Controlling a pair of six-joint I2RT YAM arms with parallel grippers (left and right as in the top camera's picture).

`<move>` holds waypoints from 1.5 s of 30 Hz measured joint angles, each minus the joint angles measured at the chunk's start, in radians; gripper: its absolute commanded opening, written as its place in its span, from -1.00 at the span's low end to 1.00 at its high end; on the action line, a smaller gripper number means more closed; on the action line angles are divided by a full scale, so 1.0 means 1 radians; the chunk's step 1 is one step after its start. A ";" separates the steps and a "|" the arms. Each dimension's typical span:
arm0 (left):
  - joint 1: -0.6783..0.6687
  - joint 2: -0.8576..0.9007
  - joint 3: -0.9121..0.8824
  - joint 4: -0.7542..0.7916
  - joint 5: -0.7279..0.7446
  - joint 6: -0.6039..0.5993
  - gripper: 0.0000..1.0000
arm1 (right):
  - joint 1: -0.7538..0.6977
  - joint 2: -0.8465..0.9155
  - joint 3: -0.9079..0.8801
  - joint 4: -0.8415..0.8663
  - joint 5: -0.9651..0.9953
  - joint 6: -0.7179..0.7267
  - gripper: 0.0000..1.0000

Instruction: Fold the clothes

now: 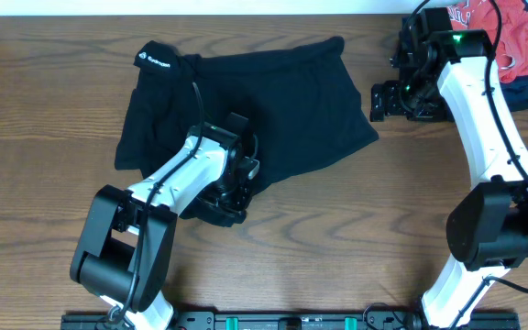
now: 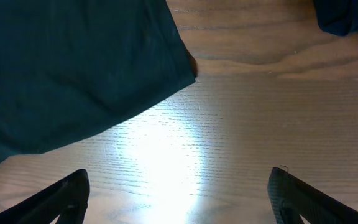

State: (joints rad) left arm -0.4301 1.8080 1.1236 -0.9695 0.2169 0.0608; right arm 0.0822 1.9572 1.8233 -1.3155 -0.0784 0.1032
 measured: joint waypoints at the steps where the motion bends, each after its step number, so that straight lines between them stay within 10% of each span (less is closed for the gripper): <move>1: 0.001 0.000 0.000 0.000 -0.002 -0.004 -0.88 | 0.000 0.000 -0.002 0.000 0.000 -0.001 0.69; 17: 0.156 -0.247 0.093 -0.105 -0.061 -0.064 -0.88 | 0.002 0.000 -0.304 0.212 -0.059 0.000 0.67; 24: 0.160 -0.333 0.096 -0.105 -0.064 -0.064 -0.88 | 0.002 0.000 -0.363 0.382 -0.076 0.020 0.13; 45: 0.160 -0.334 0.096 -0.105 -0.065 -0.064 -0.88 | 0.092 0.000 -0.591 0.738 -0.043 0.069 0.11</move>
State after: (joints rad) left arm -0.2699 1.4742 1.2194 -1.0740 0.1520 -0.0032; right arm 0.1738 1.9575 1.2327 -0.5774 -0.1219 0.1719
